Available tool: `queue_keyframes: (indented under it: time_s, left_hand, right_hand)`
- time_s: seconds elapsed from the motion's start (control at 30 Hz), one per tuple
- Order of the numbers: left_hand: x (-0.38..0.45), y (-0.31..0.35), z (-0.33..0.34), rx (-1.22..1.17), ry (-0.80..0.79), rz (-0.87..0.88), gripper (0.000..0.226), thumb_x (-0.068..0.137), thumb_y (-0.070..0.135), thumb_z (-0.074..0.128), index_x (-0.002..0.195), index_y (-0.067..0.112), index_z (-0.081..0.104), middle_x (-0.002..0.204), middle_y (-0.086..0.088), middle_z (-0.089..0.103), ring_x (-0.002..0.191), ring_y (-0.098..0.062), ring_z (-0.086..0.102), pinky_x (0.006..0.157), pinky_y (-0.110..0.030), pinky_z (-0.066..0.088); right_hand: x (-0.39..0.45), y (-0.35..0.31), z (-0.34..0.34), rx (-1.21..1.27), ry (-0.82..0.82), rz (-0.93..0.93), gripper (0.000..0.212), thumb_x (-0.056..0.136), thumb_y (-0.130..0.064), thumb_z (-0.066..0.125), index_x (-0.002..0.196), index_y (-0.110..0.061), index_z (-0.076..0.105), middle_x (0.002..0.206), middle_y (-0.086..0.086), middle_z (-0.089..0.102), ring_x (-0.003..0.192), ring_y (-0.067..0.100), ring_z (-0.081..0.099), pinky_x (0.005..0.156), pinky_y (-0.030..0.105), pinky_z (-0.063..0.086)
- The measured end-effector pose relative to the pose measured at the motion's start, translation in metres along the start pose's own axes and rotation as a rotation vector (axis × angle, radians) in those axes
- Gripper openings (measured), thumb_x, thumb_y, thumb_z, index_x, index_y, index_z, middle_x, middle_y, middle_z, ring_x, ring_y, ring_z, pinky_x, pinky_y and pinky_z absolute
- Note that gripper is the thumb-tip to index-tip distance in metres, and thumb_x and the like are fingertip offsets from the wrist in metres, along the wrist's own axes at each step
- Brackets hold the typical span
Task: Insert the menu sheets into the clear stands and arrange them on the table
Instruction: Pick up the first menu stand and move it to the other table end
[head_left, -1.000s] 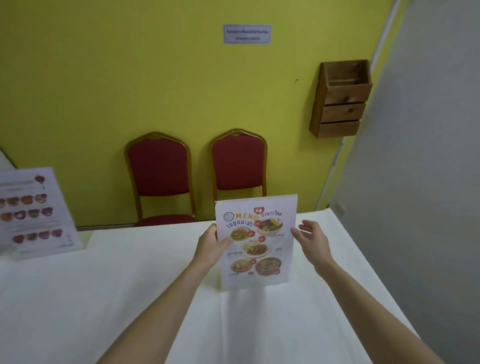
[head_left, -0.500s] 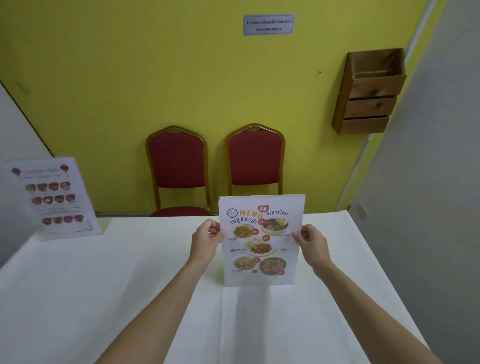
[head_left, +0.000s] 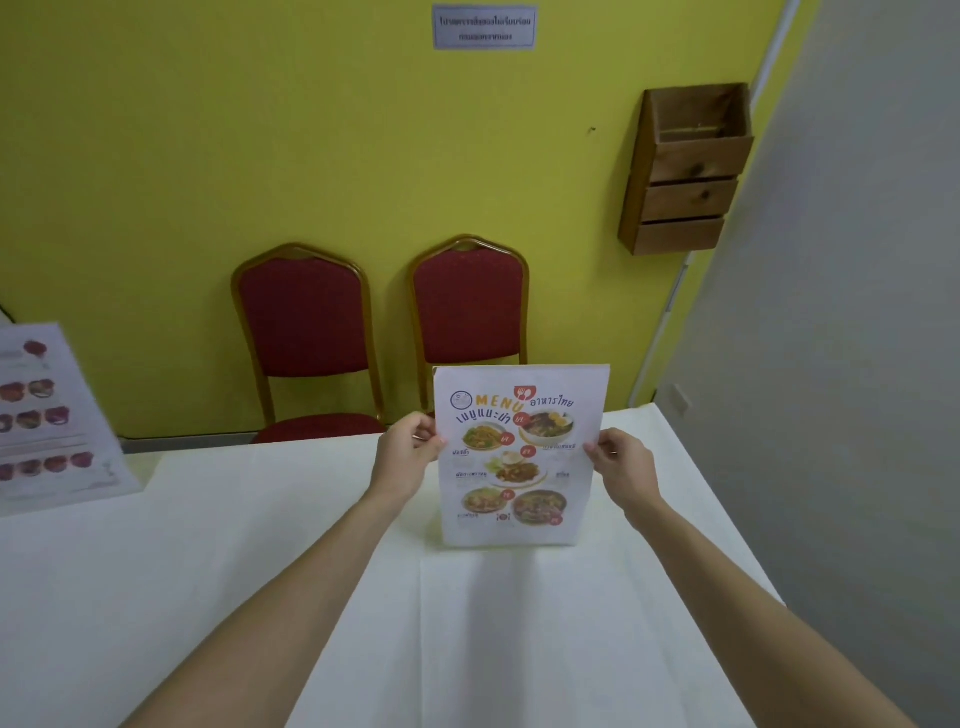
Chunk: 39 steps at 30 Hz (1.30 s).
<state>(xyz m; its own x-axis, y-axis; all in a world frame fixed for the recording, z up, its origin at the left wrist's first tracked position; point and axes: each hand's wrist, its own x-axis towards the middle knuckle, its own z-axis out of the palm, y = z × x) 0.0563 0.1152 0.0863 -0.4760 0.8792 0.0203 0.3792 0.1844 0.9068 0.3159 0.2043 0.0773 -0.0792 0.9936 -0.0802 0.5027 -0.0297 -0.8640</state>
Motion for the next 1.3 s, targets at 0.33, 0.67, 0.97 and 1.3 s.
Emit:
queue_keyframes:
  time_s: [0.33,0.67,0.97,1.3]
  left_hand:
    - [0.054,0.052,0.072,-0.001,-0.007,0.018,0.011,0.088,0.006,0.063,0.091,-0.004,0.06,0.08,-0.007,0.059,0.077,-0.026,0.06,0.082,-0.051,0.058]
    - [0.117,0.083,0.151,0.006,0.089,-0.053,0.006,0.086,0.003,0.064,0.085,0.001,0.059,0.07,0.001,0.056,0.076,-0.022,0.059,0.083,-0.052,0.058]
    - [0.148,0.088,0.193,0.023,0.104,-0.099,0.011,0.085,0.005,0.066,0.079,0.007,0.057,0.073,-0.003,0.061,0.077,-0.023,0.063,0.081,-0.052,0.059]
    - [0.153,0.087,0.204,0.03,0.027,-0.105,0.017,0.088,0.007,0.066,0.077,0.012,0.054,0.077,0.0,0.063,0.09,-0.031,0.07,0.082,-0.048,0.061]
  right_hand:
    - [0.084,0.004,-0.061,-0.038,0.09,-0.007,0.013,0.089,-0.012,0.055,0.086,-0.006,0.066,0.085,0.009,0.069,0.088,0.035,0.066,0.079,0.042,0.052]
    - [0.194,0.025,-0.101,-0.079,0.034,-0.066,0.012,0.087,-0.013,0.06,0.089,-0.004,0.067,0.088,0.014,0.073,0.081,0.033,0.069,0.076,0.045,0.057]
    - [0.241,0.039,-0.116,-0.075,0.007,-0.04,0.018,0.09,-0.018,0.061,0.099,-0.004,0.067,0.09,0.01,0.067,0.076,0.021,0.059,0.068,0.027,0.043]
    - [0.246,0.049,-0.12,-0.061,0.006,-0.041,0.02,0.091,-0.016,0.059,0.104,-0.002,0.067,0.09,0.007,0.064,0.082,0.019,0.057,0.073,0.024,0.039]
